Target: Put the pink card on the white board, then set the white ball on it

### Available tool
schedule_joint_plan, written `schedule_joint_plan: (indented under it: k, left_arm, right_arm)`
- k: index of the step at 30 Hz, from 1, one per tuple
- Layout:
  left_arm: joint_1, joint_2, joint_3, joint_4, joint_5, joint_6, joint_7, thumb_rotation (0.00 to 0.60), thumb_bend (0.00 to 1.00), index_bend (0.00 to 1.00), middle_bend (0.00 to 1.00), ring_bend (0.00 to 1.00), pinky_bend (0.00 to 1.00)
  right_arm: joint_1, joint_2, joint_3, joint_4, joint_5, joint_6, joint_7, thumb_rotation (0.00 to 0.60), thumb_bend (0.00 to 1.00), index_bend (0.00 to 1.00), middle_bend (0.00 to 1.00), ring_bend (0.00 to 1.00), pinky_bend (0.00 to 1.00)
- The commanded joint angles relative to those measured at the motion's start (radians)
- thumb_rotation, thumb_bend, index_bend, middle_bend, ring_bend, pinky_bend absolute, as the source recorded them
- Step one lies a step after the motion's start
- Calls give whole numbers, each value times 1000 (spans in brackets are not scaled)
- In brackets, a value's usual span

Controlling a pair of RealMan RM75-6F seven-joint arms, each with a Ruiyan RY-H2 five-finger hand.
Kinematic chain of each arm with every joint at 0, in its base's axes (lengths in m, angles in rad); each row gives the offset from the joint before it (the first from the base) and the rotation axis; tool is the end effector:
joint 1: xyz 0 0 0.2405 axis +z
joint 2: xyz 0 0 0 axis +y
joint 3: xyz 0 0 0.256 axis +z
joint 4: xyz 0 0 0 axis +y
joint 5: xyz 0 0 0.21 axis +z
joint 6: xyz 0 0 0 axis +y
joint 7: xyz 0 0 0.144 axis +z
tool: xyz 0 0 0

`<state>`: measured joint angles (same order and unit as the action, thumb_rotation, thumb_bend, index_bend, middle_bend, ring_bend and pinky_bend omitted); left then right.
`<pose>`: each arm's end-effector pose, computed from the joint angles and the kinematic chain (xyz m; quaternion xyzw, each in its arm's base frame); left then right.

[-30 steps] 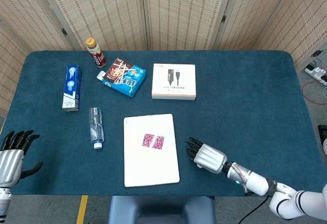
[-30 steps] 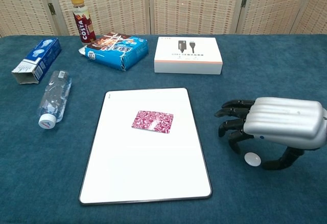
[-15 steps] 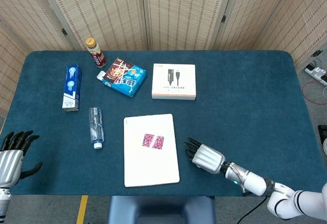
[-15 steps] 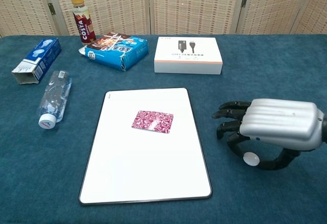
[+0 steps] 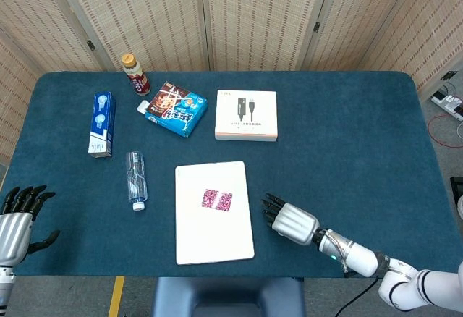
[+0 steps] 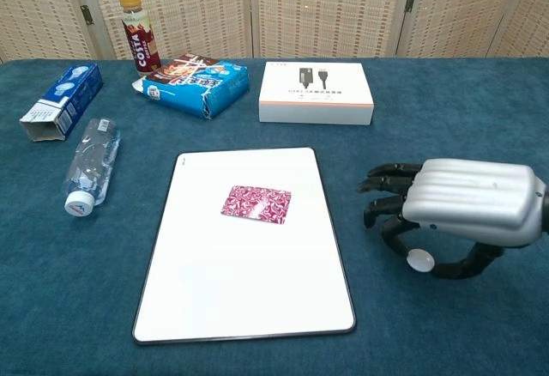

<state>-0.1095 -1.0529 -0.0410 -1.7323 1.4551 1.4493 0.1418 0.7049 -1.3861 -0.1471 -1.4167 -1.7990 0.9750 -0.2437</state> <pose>-0.2959 0.1846 0.1651 -0.6144 -0.3765 -0.3501 0.5985 -0.2011 -0.2658 -0.0094 0.9154 -0.1134 0.2732 0.2732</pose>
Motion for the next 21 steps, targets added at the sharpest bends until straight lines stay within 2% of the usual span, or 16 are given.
schedule_joint_plan:
  k: [1, 5, 12, 21]
  left_arm:
    - [0, 1, 0, 0, 0, -1, 0, 600, 261, 240, 161, 127, 0]
    - [-4, 0, -3, 0, 2, -1, 0, 600, 261, 240, 161, 127, 0]
    - [-4, 4, -3, 0, 6, 1, -3, 600, 261, 240, 161, 127, 0]
    - [2, 4, 0, 14, -5, -1, -16, 600, 261, 240, 161, 128, 0]
  right_arm:
    - [9, 13, 26, -18, 3, 15, -6, 600, 378, 509, 268, 43, 0]
    - [48, 14, 84, -45, 28, -8, -11, 600, 378, 509, 268, 43, 0]
    - [152, -44, 190, -25, 101, -127, -47, 600, 378, 510, 267, 42, 0]
    - [258, -161, 261, 57, 188, -255, -103, 600, 378, 510, 259, 39, 0]
